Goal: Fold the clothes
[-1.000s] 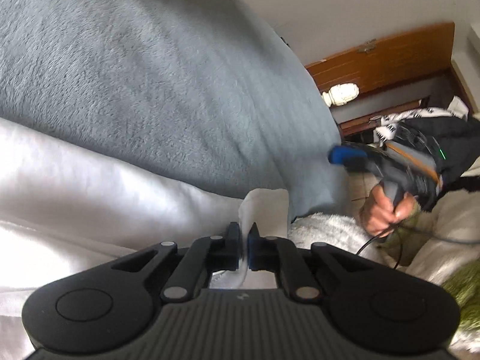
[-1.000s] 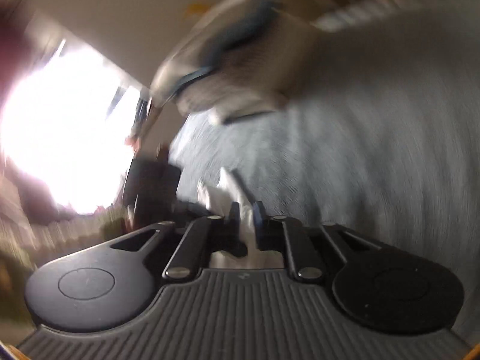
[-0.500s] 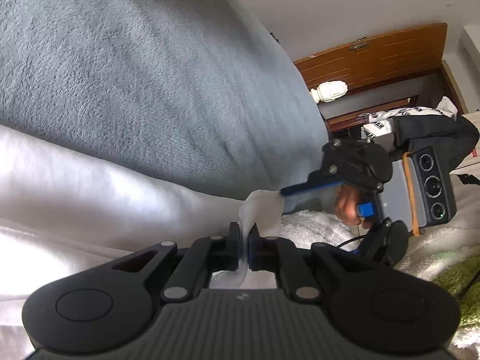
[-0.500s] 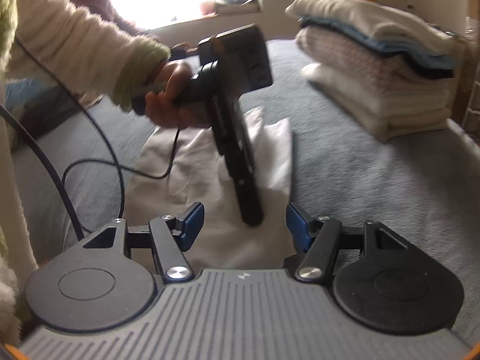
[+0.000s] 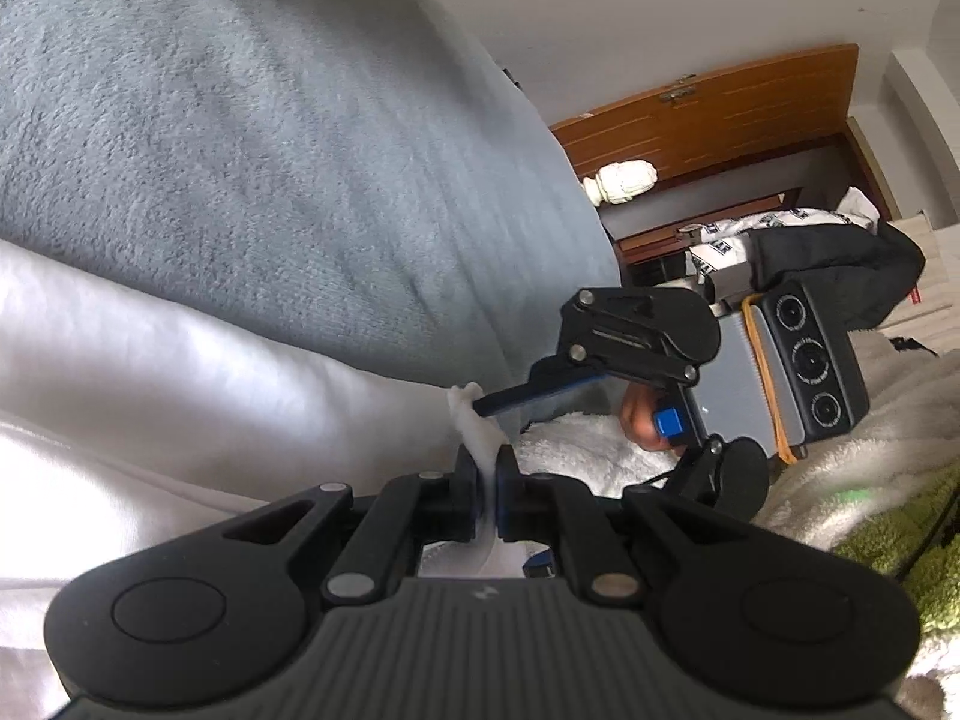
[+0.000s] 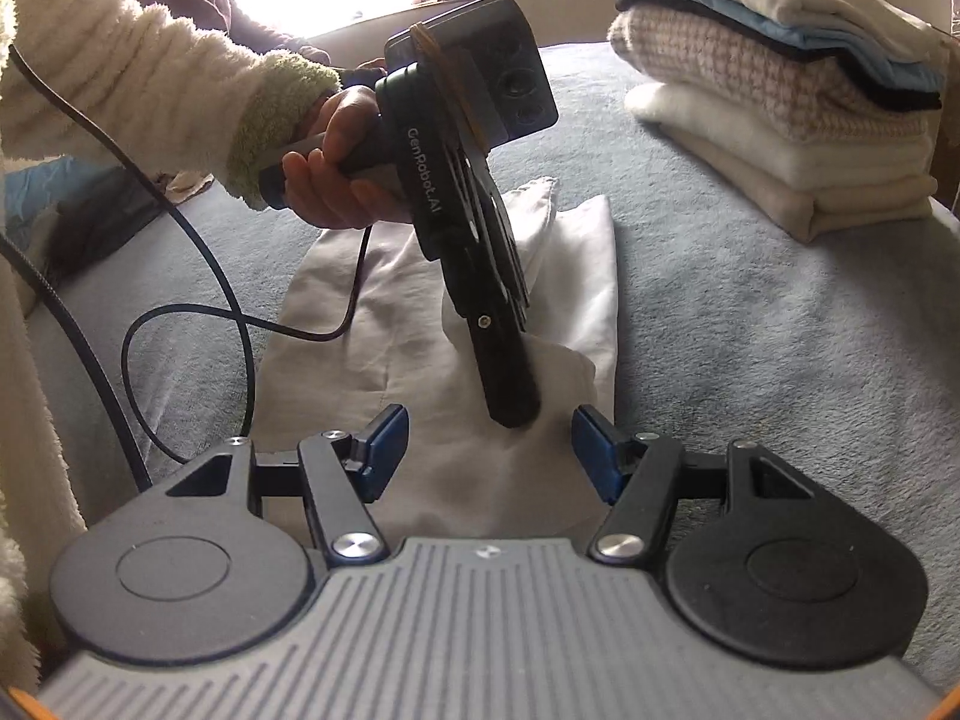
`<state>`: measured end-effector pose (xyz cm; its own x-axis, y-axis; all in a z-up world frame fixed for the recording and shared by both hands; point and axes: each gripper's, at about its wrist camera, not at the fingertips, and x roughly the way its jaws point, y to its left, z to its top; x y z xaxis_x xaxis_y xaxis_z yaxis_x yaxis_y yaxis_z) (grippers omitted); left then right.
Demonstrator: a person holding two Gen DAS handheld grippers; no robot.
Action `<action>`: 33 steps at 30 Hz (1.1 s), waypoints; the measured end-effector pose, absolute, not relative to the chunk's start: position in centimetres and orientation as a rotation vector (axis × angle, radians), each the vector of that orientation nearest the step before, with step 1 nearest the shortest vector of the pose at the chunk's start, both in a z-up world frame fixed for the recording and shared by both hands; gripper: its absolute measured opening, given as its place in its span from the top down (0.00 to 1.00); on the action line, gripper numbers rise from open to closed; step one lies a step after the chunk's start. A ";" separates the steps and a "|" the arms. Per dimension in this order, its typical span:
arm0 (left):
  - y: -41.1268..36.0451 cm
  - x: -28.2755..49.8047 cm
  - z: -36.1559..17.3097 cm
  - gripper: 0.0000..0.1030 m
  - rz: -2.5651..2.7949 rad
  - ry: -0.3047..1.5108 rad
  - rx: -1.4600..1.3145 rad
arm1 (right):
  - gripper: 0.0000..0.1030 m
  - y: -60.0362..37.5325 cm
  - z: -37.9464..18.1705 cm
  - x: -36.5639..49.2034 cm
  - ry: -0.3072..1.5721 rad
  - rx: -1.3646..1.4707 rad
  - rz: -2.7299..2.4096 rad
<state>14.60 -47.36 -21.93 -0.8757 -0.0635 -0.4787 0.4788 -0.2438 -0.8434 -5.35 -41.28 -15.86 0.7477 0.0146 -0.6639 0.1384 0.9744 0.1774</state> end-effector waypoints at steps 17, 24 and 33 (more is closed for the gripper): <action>-47.0 14.8 -19.9 0.64 -2.208 1.545 0.488 | 0.83 -42.5 -16.5 -4.1 0.808 0.389 -0.021; -46.7 14.8 -17.9 0.49 -2.258 1.429 0.472 | 0.90 -43.3 -17.0 -4.5 0.796 0.527 -0.014; -46.2 13.8 -18.2 0.43 -2.403 1.436 0.476 | 0.90 -44.0 -17.3 -4.7 0.792 0.633 -0.007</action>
<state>13.85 -46.18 -18.24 -0.8997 -0.0861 -0.4280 0.4177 -0.4548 -0.7866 -4.69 -44.00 -17.29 0.7124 0.2239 -0.6651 0.2361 0.8160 0.5276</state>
